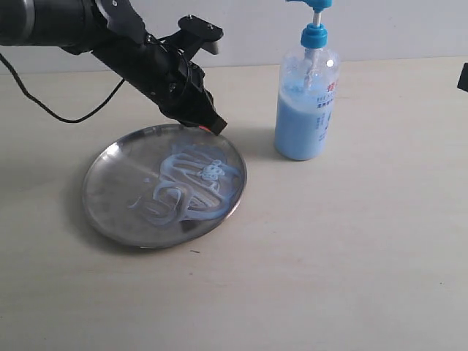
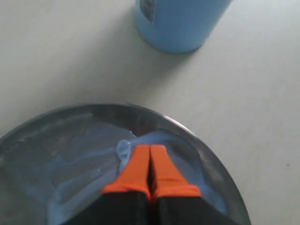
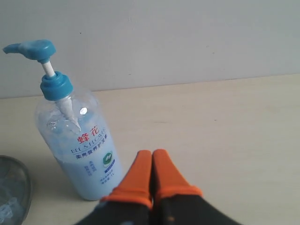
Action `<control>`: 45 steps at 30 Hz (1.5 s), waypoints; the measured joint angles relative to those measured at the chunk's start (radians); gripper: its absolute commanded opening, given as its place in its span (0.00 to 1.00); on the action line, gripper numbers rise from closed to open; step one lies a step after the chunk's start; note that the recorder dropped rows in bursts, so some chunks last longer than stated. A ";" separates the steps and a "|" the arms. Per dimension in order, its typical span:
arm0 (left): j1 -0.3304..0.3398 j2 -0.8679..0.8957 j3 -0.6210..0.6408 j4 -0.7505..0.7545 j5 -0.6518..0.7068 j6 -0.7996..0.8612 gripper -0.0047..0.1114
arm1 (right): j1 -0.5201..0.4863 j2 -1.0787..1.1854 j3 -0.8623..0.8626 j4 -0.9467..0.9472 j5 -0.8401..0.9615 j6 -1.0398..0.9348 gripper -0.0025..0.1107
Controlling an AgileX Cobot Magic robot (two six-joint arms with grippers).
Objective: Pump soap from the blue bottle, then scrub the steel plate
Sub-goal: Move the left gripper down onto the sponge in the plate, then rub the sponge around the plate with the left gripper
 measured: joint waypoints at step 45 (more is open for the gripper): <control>-0.012 0.252 -0.131 0.102 0.075 -0.075 0.04 | 0.000 0.000 0.000 0.000 0.000 0.058 0.02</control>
